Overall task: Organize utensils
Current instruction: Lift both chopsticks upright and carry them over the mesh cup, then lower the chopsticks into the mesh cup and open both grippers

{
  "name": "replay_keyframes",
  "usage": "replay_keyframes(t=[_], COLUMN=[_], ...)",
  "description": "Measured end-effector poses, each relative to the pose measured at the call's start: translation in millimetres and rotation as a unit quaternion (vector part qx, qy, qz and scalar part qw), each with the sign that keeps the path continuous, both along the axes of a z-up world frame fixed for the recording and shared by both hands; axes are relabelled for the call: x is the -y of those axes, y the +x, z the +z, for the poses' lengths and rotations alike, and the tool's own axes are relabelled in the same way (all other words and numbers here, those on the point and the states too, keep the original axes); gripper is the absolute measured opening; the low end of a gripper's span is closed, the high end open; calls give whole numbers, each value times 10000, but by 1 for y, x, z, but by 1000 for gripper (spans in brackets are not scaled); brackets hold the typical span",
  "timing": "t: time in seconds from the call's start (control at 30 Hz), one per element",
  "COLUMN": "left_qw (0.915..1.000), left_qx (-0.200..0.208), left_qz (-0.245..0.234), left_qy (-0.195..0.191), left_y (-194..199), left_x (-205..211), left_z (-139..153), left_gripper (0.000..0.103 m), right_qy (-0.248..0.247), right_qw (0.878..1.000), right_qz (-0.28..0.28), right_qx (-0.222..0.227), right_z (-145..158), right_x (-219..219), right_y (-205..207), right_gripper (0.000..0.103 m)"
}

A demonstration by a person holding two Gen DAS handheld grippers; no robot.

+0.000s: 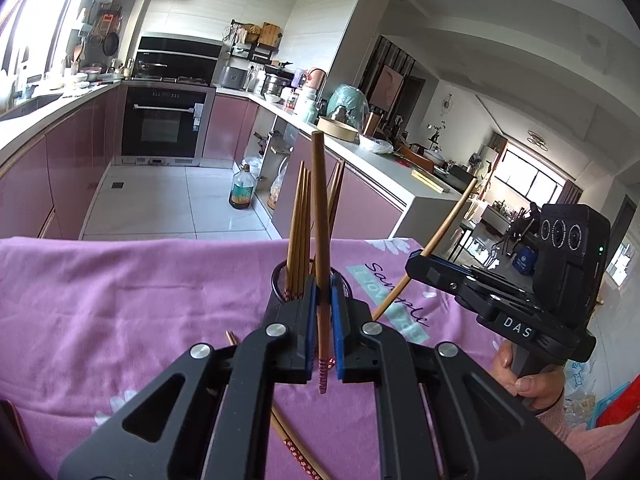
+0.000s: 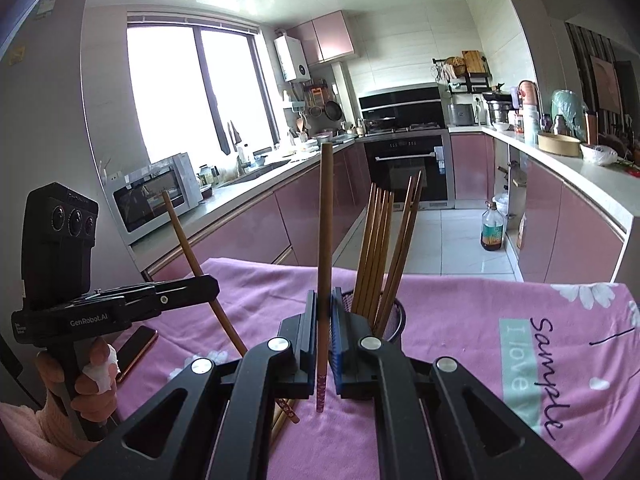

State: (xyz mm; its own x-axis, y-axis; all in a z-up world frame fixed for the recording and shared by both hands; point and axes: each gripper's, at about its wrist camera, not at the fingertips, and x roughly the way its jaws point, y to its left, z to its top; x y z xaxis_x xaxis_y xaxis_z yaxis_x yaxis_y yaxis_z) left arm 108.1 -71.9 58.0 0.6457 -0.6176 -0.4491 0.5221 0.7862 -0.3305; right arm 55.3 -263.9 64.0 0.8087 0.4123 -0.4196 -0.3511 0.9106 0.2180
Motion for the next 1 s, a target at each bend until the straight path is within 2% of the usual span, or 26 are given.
replay_keyframes(t=[1.0], left_qw=[9977], left_qx=[662], left_qz=[120], left_qy=[-71], left_y=[4], left_x=[9], left_z=[45], left_gripper=[7], right_qy=[52], right_qw=[9986], right_qz=[-54], right_qx=[530], right_z=[42], right_x=[4], right_y=[15], right_gripper=[5])
